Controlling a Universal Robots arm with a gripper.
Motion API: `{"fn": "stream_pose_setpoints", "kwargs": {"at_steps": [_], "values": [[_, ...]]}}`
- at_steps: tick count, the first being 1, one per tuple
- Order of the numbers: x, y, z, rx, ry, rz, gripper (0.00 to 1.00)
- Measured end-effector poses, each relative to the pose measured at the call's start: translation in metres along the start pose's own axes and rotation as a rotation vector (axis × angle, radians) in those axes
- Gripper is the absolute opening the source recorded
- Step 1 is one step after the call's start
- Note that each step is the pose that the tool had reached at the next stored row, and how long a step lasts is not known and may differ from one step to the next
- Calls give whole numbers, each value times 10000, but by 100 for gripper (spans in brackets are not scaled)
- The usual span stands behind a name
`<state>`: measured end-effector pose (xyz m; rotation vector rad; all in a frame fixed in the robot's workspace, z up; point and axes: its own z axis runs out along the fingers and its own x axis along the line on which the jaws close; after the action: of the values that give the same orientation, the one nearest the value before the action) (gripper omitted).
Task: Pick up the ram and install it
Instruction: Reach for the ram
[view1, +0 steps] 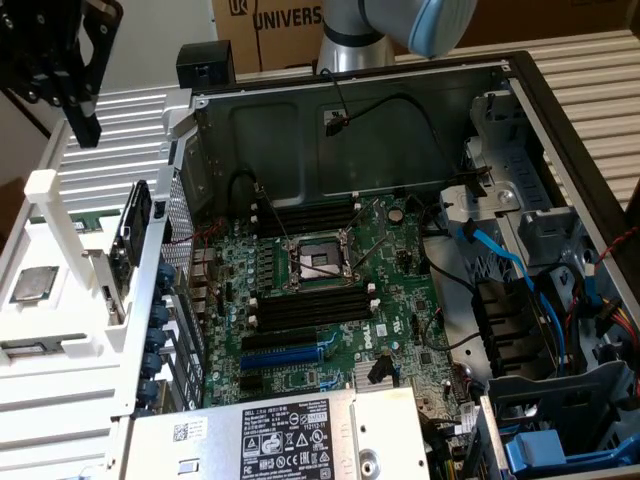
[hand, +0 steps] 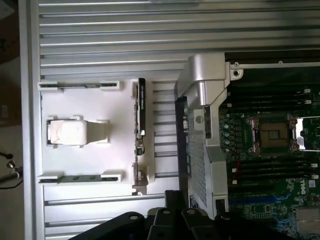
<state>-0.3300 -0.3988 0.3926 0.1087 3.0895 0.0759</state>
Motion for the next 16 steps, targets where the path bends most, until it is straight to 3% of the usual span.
{"fn": "stream_pose_setpoints", "kwargs": {"at_steps": [16], "values": [[771, -54, -16, 4, -4, 0, 11]]}}
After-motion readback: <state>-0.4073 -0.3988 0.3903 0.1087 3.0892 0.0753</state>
